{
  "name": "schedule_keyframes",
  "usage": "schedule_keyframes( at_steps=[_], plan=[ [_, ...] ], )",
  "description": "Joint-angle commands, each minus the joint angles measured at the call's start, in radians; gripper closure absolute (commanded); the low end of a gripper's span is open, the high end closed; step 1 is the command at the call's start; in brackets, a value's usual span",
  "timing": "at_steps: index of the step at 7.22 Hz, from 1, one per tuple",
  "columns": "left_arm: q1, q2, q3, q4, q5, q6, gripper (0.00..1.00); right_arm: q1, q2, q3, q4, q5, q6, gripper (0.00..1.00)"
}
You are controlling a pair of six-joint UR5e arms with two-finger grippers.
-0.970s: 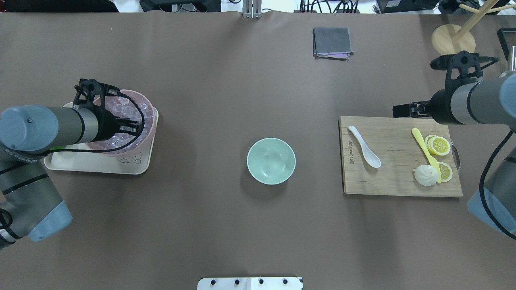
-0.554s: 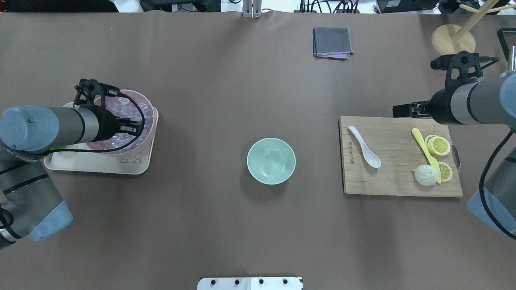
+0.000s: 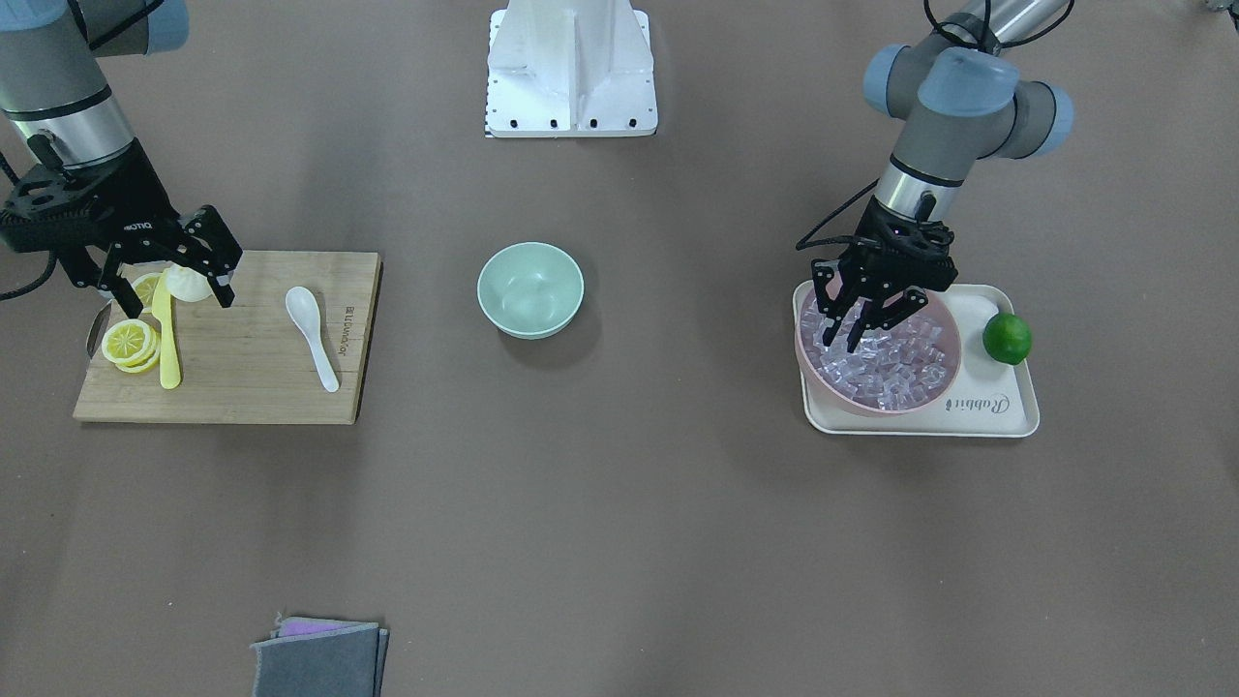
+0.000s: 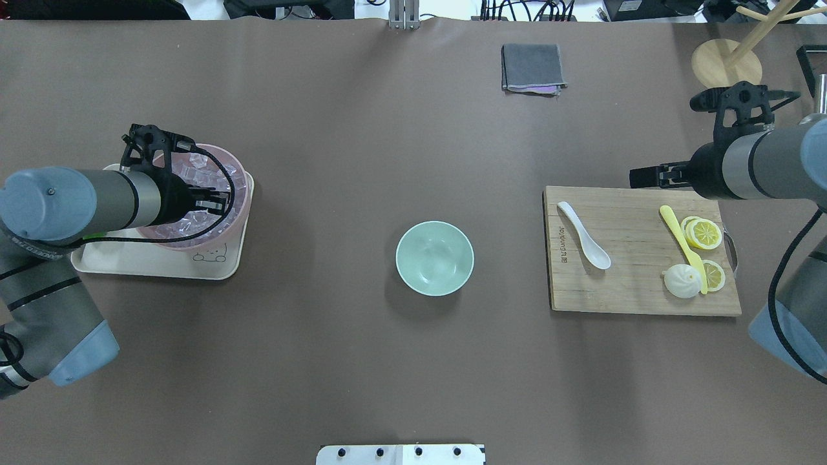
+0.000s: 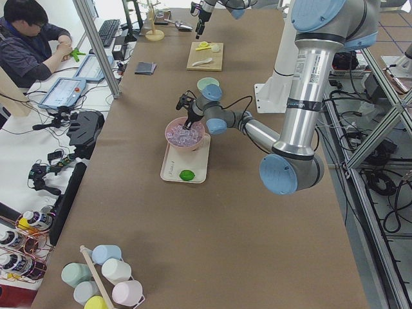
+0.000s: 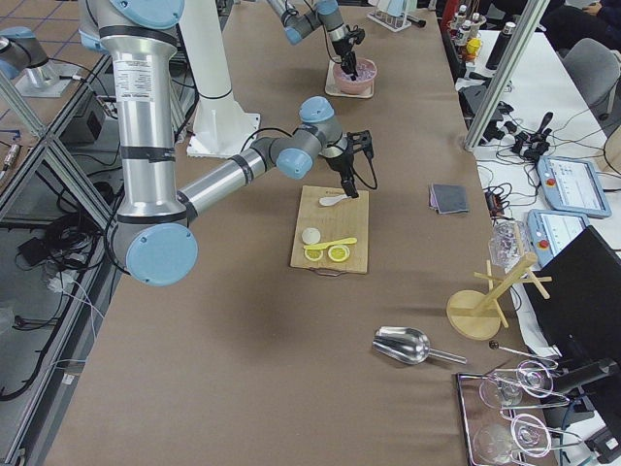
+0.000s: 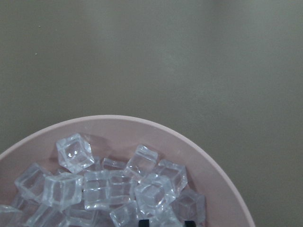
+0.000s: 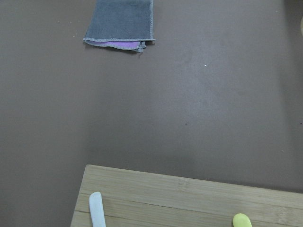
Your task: Put spoon and ice into bowl
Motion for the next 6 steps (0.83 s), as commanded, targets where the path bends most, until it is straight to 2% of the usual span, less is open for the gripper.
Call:
schedule_keyframes(
  at_steps=[1,4,6],
  plan=[
    [-0.005,0.004,-0.017,-0.002,0.001,0.001,0.99,0.0,0.0,0.0,0.0,-0.001,0.0,0.0],
    [-0.007,0.004,-0.077,-0.013,-0.007,-0.003,1.0,0.0,0.0,0.0,0.0,0.0,0.0,0.0],
    [-0.001,-0.016,-0.112,-0.015,-0.007,-0.093,1.0,-0.002,0.0,0.0,0.0,-0.001,0.001,0.0]
  ],
)
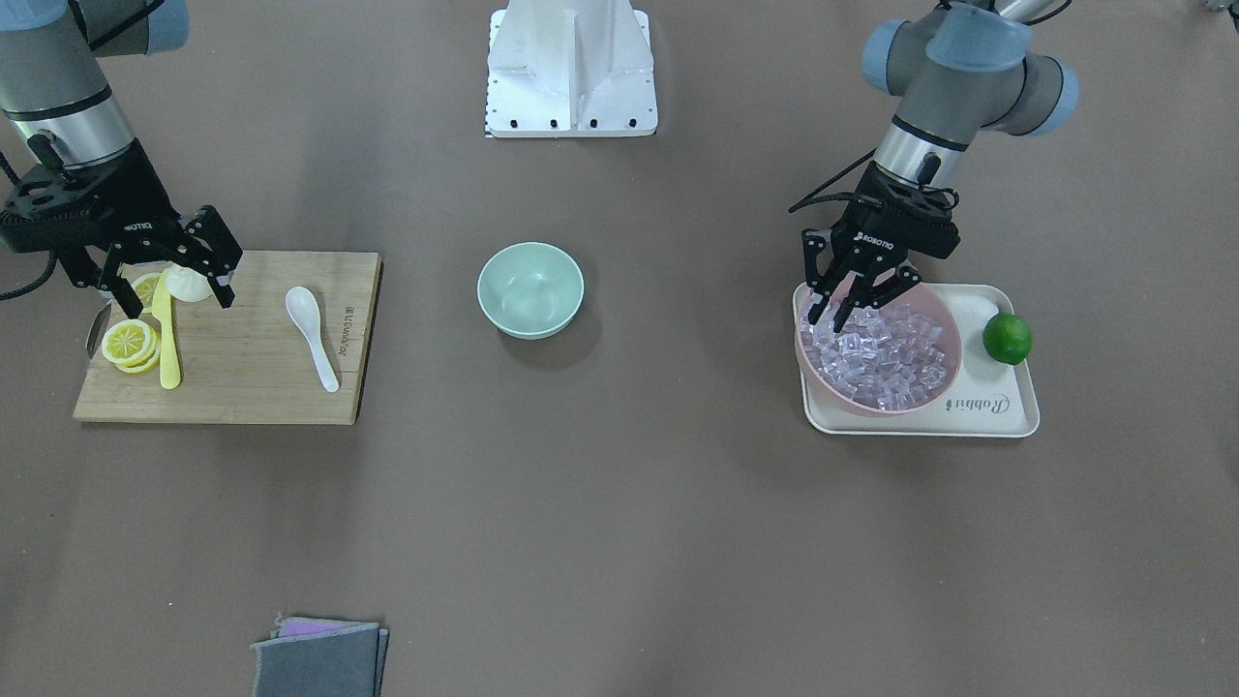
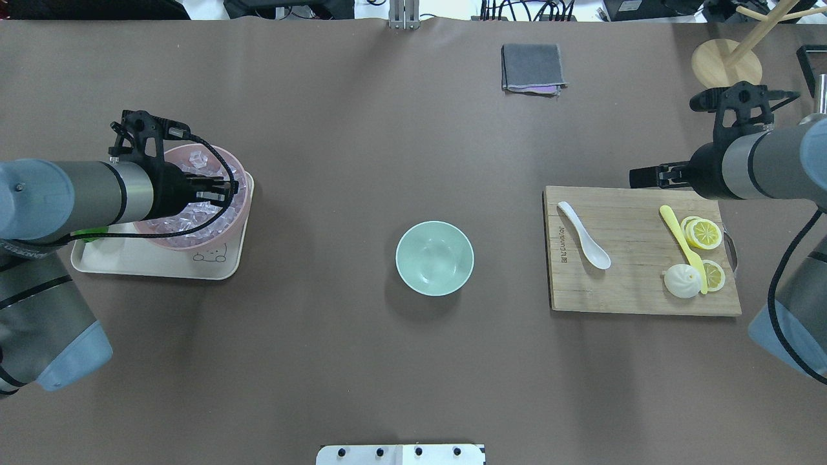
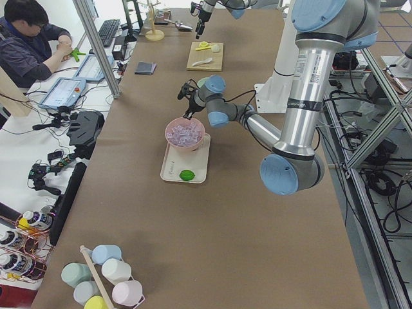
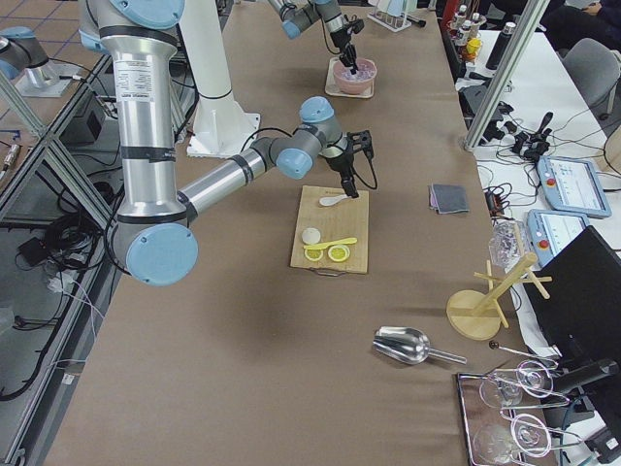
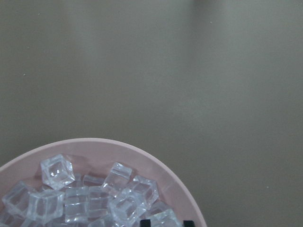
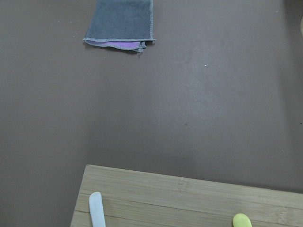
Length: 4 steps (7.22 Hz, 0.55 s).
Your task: Put spoon and ice into bowl
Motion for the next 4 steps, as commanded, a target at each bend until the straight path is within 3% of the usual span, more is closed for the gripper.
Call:
schedule_keyframes(
  at_steps=[1,3,4],
  plan=[
    [0.006,-0.088,0.008,0.001,0.003,-0.16,1.0,-0.002,0.0,0.0,0.0,0.0,0.001,0.0],
    [0.124,-0.19,0.055,0.002,0.042,-0.276,1.0,-0.01,0.0,0.0,0.0,-0.008,0.001,0.0],
    [0.222,-0.258,0.097,0.0,0.169,-0.296,1.0,-0.014,0.0,0.0,0.0,-0.014,0.001,0.0]
  ],
)
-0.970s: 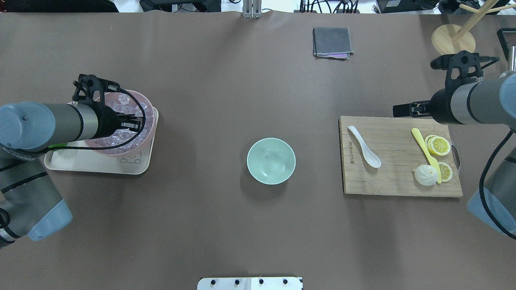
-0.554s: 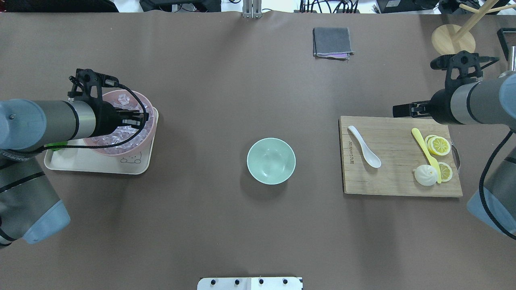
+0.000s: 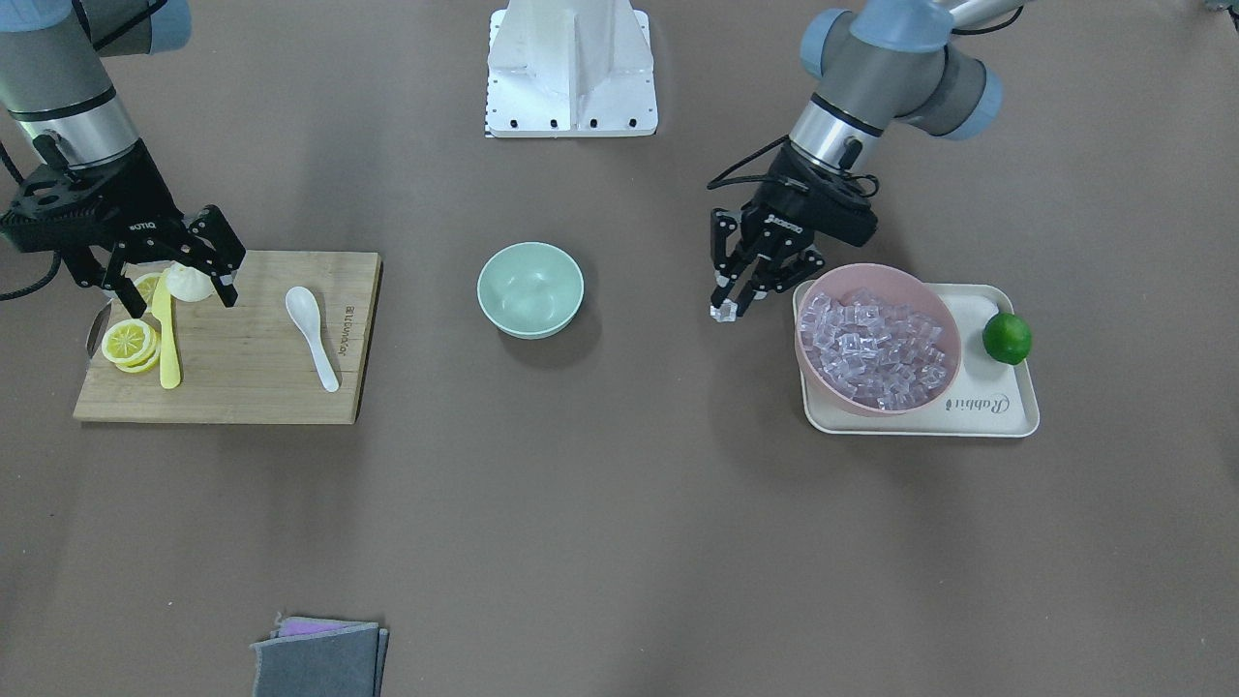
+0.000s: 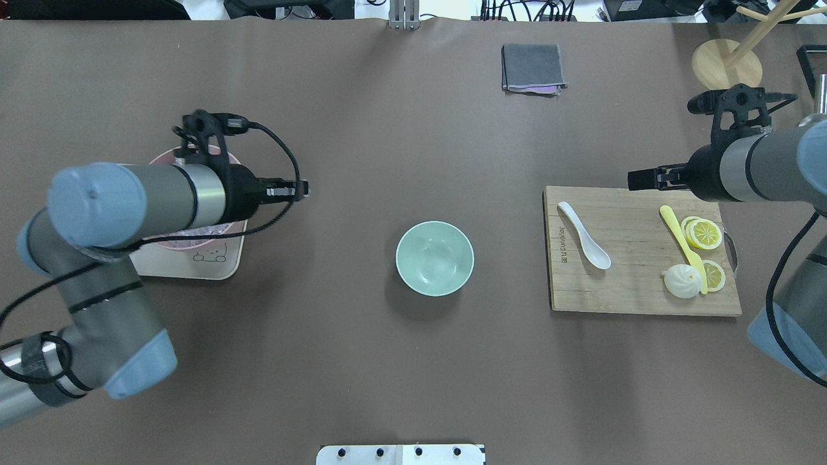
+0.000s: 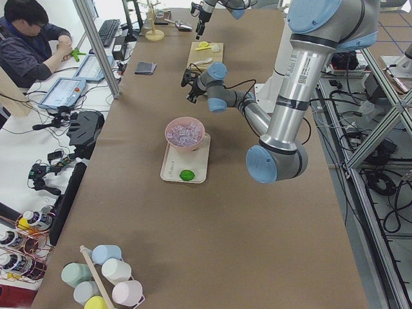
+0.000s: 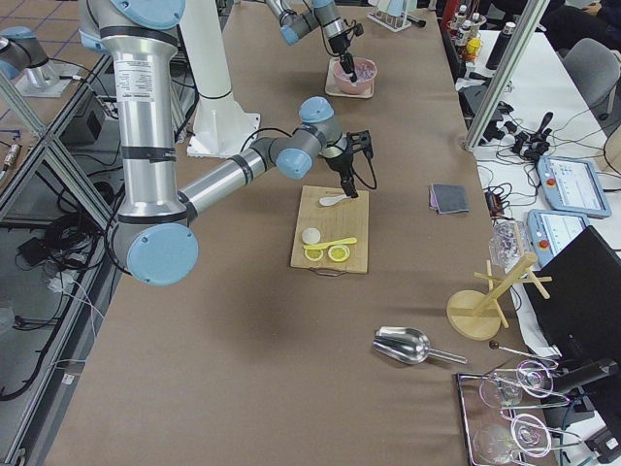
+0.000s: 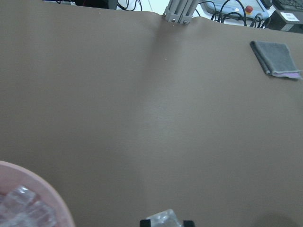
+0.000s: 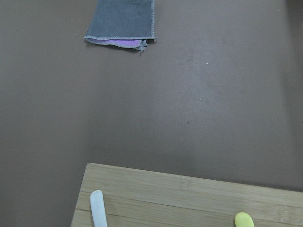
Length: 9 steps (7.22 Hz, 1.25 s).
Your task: Put spoon and ice into bowl
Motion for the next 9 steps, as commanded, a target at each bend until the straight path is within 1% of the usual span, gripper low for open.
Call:
schedule_keyframes(
  at_steps=[1,3,4,8,9],
  plan=[
    [0.175,-0.12,0.07,-0.001,0.174,-0.078,1.0,-0.01,0.0,0.0,0.0,-0.01,0.0,0.0],
    [0.216,-0.171,0.117,0.002,0.202,-0.123,1.0,-0.018,0.0,0.0,0.002,-0.012,0.002,0.0],
    [0.231,-0.171,0.129,0.0,0.236,-0.123,1.0,-0.025,0.0,0.0,0.002,-0.024,0.003,0.0],
    [0.249,-0.213,0.168,0.002,0.246,-0.124,1.0,-0.034,0.002,0.0,0.002,-0.03,0.011,0.0],
    [0.256,-0.213,0.176,0.003,0.282,-0.123,1.0,-0.035,0.002,0.0,0.002,-0.03,0.011,0.0]
  ],
)
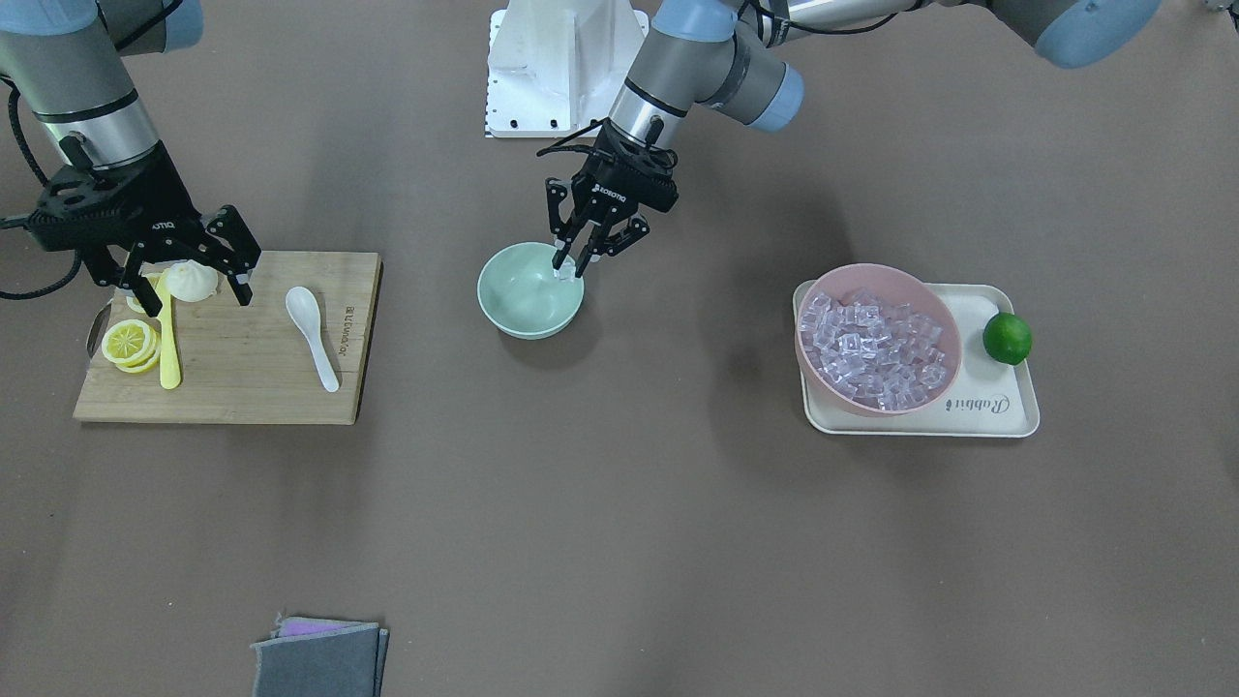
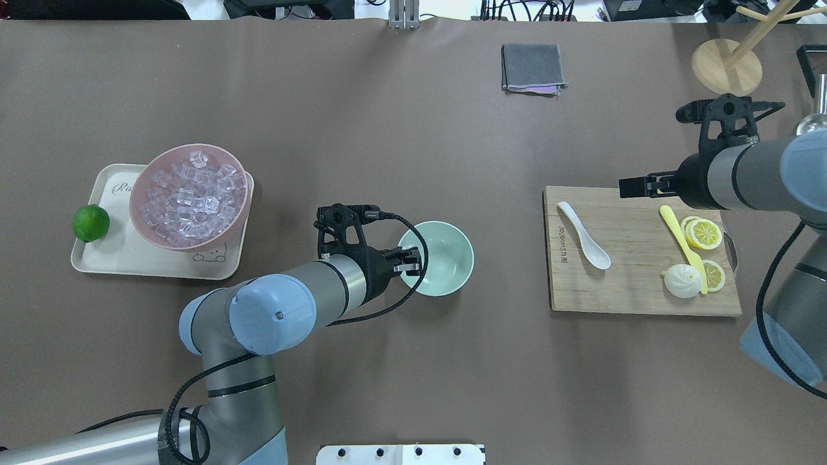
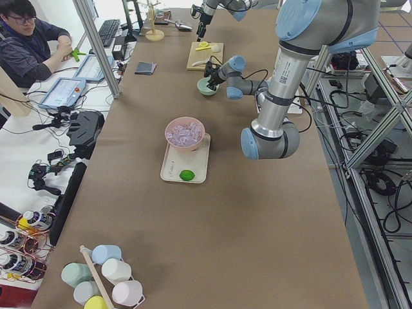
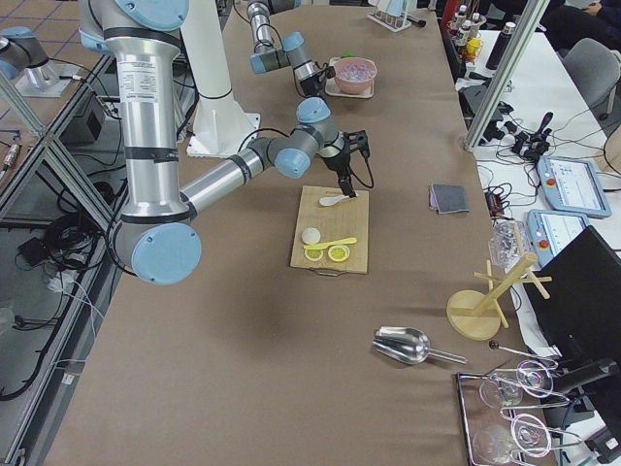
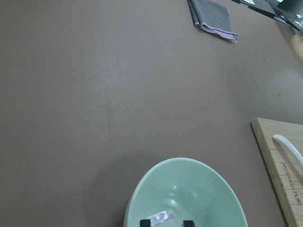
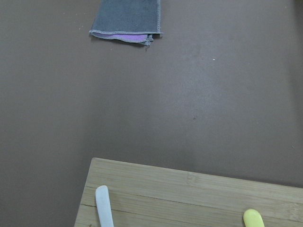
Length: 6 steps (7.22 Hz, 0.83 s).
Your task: Put spoon and ice into bowl
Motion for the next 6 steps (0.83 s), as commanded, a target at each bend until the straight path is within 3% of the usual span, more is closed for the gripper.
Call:
schedule_keyframes(
  at_steps=[1,2,3,4,6],
  plan=[
    [0.022,-0.01,0.017,0.001,0.079,0.001,0.92,-0.002,0.0,0.0,0.0,0.0,0.0,0.0],
    [0.022,-0.02,0.016,-0.002,0.078,0.0,0.62,-0.002,0.0,0.0,0.0,0.0,0.0,0.0],
    [0.027,-0.022,0.025,-0.005,0.081,0.0,0.26,-0.002,0.006,0.0,0.0,0.0,-0.001,0.0],
    [0.037,-0.022,0.025,-0.012,0.085,0.001,0.11,-0.004,0.006,0.0,0.0,0.0,-0.001,0.0],
    [0.03,-0.016,-0.065,-0.003,0.075,0.016,0.03,-0.009,0.017,0.0,0.0,-0.002,0.0,0.0]
  ],
)
